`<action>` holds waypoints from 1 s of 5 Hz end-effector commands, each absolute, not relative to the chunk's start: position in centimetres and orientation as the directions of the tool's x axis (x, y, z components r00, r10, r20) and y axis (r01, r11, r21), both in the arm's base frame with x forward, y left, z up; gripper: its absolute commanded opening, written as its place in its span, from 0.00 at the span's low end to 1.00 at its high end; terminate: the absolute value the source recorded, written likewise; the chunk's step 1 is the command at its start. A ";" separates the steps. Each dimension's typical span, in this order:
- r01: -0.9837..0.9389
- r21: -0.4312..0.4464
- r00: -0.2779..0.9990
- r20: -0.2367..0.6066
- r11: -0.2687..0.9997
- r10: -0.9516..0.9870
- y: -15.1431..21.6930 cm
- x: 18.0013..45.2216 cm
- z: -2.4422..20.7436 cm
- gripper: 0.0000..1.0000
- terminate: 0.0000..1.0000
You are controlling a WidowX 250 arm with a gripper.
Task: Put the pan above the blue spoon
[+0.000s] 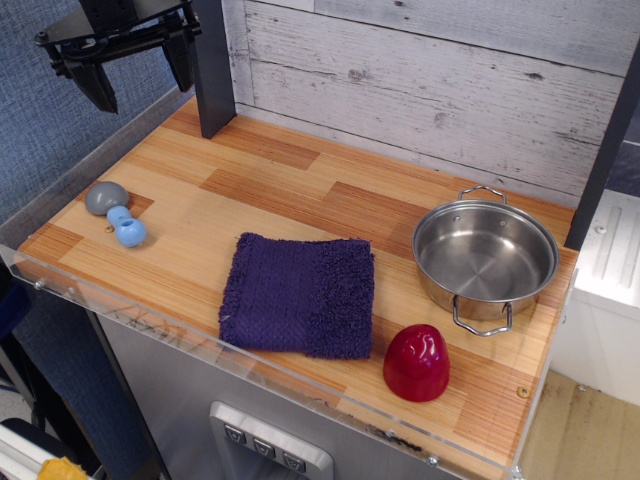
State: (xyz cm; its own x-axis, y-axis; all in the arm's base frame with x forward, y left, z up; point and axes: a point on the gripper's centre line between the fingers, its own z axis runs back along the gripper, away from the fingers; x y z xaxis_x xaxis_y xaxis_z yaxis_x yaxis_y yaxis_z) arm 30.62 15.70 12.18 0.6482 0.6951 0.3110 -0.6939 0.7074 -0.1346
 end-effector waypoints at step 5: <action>-0.245 -0.118 0.916 0.297 0.962 0.270 -0.4 31.5 11.7 1.00 0.00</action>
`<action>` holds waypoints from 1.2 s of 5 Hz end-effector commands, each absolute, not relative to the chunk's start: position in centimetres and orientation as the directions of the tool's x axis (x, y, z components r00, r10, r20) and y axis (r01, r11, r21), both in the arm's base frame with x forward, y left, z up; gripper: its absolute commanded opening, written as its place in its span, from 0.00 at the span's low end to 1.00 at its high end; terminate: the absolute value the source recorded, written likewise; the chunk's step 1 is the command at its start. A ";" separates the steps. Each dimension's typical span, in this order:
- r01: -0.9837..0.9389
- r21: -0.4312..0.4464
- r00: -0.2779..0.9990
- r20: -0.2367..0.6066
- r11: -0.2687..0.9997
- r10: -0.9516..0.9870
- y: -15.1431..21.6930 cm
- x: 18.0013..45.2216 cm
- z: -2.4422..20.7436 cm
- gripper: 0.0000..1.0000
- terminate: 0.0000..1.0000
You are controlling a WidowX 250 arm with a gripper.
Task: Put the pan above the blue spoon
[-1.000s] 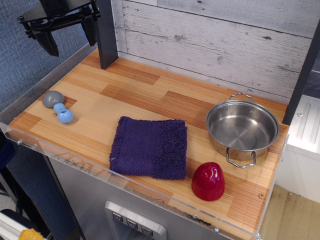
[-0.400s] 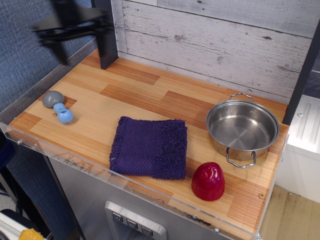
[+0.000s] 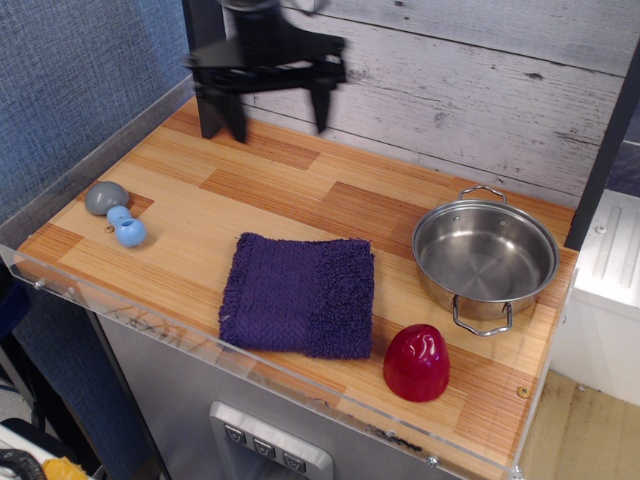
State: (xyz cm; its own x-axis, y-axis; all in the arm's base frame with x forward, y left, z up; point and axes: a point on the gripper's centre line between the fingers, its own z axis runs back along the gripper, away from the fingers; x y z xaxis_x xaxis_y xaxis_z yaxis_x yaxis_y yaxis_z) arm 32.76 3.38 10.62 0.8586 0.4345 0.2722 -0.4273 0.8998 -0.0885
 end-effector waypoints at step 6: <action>-0.138 -0.158 0.964 0.205 0.978 0.169 -7.3 28.7 9.2 1.00 0.00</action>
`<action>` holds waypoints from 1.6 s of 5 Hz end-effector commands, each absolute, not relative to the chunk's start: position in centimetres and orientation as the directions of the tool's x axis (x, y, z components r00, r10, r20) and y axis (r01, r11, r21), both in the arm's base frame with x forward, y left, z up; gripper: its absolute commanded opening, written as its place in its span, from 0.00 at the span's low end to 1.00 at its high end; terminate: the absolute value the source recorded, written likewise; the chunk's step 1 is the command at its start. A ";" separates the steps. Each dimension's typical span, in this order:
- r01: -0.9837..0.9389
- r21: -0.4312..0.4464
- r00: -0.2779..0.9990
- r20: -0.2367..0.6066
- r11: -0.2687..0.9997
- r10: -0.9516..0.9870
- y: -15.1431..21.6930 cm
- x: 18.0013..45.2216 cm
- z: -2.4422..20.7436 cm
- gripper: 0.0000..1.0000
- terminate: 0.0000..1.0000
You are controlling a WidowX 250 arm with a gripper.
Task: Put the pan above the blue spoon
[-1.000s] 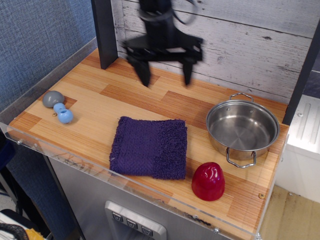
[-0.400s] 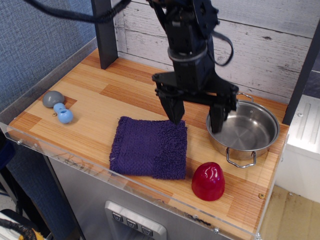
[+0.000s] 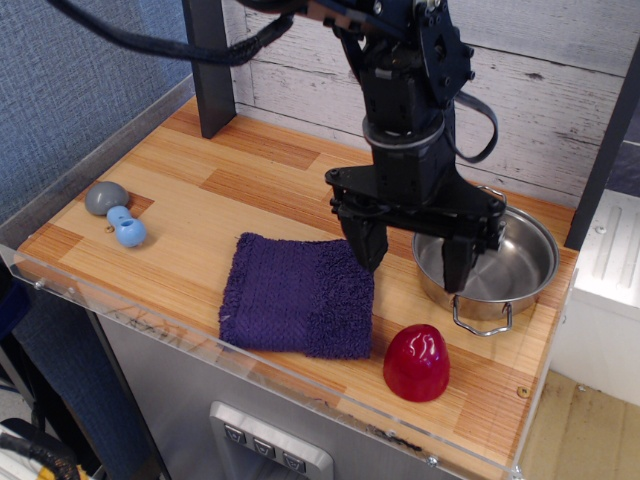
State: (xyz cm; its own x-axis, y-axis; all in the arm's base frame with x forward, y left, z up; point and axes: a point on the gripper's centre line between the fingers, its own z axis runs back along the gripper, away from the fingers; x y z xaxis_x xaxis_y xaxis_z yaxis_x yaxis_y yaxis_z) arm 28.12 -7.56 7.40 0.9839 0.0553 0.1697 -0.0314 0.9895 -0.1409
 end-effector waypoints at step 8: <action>-0.612 -0.084 0.777 0.121 0.786 0.618 -7.4 32.7 2.2 1.00 0.00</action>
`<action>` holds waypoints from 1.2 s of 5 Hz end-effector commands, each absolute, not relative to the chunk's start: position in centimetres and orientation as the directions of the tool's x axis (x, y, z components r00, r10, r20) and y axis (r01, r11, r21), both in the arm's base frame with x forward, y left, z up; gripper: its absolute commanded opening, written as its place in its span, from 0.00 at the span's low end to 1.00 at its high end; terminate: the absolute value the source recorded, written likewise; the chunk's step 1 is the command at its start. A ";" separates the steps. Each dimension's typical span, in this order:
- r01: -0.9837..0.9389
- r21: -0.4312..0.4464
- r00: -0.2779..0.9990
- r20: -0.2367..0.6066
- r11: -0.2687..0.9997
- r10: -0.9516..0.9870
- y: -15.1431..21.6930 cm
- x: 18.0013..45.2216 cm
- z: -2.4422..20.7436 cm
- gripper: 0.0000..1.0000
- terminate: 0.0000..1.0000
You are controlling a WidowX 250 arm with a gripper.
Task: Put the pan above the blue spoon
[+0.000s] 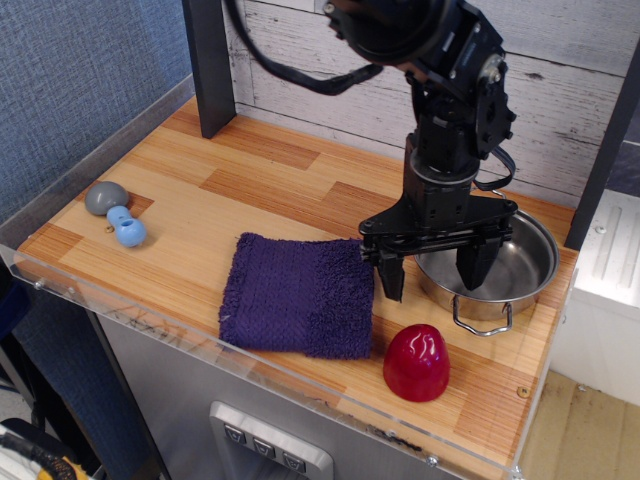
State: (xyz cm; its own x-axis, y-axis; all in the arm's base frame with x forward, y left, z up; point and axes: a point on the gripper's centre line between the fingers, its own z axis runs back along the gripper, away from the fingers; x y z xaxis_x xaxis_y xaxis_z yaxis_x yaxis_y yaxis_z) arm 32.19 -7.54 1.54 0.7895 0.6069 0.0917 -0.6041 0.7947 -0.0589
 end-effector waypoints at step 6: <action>-0.383 -0.133 0.903 0.157 0.914 0.401 -7.5 32.6 4.3 0.00 0.00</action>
State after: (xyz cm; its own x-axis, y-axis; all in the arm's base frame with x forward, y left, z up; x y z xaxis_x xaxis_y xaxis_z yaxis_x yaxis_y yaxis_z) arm 32.96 -7.85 2.15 0.9132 0.3944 0.1022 -0.3856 0.9176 -0.0963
